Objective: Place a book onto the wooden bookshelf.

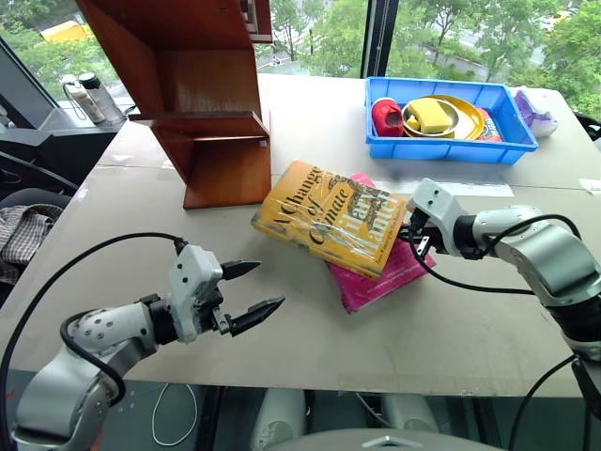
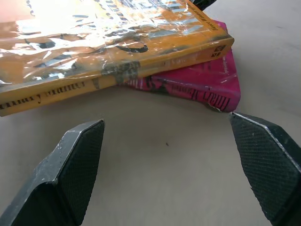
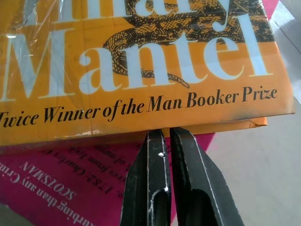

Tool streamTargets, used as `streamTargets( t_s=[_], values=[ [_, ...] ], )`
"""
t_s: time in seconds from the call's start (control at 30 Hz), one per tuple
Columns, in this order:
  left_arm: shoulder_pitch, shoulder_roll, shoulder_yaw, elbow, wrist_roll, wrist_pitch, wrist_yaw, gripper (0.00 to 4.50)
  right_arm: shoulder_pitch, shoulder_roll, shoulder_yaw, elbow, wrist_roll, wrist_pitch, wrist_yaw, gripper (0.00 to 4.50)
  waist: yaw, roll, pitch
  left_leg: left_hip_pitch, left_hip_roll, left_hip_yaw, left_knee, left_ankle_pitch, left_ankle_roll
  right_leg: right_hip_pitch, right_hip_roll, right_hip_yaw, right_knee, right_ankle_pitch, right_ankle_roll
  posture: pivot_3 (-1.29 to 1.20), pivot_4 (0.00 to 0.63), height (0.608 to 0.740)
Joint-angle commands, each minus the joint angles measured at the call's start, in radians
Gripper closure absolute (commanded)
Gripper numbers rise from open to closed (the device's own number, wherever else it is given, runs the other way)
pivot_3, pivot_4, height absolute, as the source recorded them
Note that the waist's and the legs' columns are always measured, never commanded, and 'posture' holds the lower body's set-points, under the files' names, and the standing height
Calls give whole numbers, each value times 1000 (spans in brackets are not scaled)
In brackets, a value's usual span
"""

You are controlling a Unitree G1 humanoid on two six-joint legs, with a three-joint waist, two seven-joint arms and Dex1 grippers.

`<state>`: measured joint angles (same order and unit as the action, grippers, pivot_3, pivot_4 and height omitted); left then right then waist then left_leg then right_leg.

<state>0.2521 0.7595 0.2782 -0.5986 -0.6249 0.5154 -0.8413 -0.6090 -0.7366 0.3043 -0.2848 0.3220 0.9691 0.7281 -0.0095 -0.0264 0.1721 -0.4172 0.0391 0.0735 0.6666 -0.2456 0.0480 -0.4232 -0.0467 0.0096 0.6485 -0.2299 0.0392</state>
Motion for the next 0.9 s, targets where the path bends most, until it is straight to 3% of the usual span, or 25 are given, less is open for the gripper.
streamTargets(
  t_s=[0.03, 0.1, 0.23, 0.27, 0.37, 0.4, 0.53, 0.7, 0.9],
  values=[
    [16, -67, 73, -42, -136, 111, 123, 105, 76, -47, -178, -8, 22, -134, 36, 4470, 9, 0, 0, 0, 0, 0, 0, 0, 0, 0, -1, 0, 0, 0, 0, 0, 150, 740],
    [21, -127, 93, -47, -274, 198, 222, 105, 162, -79, -296, -14, 29, -334, 104, 4233, 14, 0, 0, -1, 0, -1, 1, 0, 1, 0, -3, -1, -1, 0, 0, 0, 150, 740],
    [19, -260, 69, -8, -600, 341, 496, 105, 395, -106, -634, -119, 285, -299, 290, 3197, 24, 0, 0, -1, 0, -1, 1, -1, 1, 1, -2, -1, -1, 2, 4, 0, 150, 740],
    [8, -299, 51, 15, -682, 345, 572, 105, 460, -117, -701, -154, 328, -296, 335, 2615, 24, 0, 0, -1, 0, -2, 1, -1, 1, 2, -2, -1, -1, 2, 5, 0, 150, 740],
    [-37, -382, 14, 81, -852, 347, 763, 105, 598, -151, -833, -229, 406, -285, 422, 1813, 25, 1, -1, 2, 1, -6, 2, -1, 1, 7, -2, -1, -1, 2, 5, 0, 150, 740],
    [-53, -399, 5, 102, -919, 340, 821, 105, 633, -163, -869, -246, 435, -274, 438, 1362, 23, 1, -1, 4, 0, -7, 2, -1, 1, 9, -3, -2, 0, 2, 5, 0, 150, 740],
    [-140, -451, -37, 211, -1029, 325, 966, 105, 697, -179, -941, -296, 495, -278, 456, 88, 10, -1, -2, 12, 0, -4, 4, 0, 1, 13, 0, -1, 5, 0, 1, 0, 150, 740],
    [-280, -569, -65, 365, -1072, 268, 1078, 105, 701, -196, -953, -300, 491, -318, 440, 88, 22, -1, -2, 17, -1, -1, 4, -1, 1, 17, 2, 1, 5, -1, 1, 0, 150, 740],
    [-432, -692, -91, 544, -994, 220, 1068, 105, 754, -215, -1005, -347, 515, -303, 423, 88, 30, -1, -3, 14, -3, -1, 3, -1, 1, 16, 2, 1, 2, 0, 0, 0, 150, 740]
  ],
)
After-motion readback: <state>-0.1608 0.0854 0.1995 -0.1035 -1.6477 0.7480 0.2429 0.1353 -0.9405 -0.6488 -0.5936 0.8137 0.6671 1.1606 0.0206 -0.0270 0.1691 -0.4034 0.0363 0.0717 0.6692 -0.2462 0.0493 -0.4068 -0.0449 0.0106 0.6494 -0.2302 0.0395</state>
